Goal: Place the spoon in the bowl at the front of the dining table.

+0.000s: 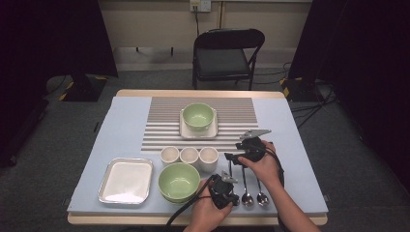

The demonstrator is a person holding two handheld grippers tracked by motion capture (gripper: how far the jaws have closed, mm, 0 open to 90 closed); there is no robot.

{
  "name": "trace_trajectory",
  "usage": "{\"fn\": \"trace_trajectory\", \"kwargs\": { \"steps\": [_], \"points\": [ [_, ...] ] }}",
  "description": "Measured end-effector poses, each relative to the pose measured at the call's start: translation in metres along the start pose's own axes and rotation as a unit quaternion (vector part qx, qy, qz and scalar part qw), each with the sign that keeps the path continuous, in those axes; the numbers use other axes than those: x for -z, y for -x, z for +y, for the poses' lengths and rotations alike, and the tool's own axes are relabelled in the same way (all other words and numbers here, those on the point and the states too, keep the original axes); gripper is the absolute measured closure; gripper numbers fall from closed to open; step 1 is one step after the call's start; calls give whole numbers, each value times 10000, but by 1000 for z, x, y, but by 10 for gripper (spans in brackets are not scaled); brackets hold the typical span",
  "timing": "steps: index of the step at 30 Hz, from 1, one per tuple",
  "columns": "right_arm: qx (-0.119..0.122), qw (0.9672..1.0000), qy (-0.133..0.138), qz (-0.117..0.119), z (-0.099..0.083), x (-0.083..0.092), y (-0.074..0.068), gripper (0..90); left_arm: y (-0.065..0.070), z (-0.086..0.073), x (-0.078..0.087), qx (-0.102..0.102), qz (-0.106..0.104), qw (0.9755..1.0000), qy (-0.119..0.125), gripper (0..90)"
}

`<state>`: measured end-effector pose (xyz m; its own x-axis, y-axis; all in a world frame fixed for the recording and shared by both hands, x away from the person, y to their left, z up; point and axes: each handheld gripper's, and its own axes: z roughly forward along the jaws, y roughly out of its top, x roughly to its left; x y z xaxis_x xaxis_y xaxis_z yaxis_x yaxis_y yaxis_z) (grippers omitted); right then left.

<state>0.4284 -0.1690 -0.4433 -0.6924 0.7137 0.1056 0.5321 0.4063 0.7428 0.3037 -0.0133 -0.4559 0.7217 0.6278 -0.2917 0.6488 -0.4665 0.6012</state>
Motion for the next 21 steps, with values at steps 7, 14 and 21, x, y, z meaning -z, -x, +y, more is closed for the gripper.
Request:
{"fn": "trace_trajectory", "kwargs": {
  "steps": [7,14,21],
  "points": [
    [-6,10000,-1,8,-2,0,0,330,0,-3,-2,5,39,10000,-81,900],
    [6,10000,-41,9,-3,-1,0,331,0,-4,-3,-10,59,10000,-47,900],
    [-48,10000,-30,53,-4,0,-1,376,2,-6,-3,-32,137,9999,-25,900]
  ]
}}
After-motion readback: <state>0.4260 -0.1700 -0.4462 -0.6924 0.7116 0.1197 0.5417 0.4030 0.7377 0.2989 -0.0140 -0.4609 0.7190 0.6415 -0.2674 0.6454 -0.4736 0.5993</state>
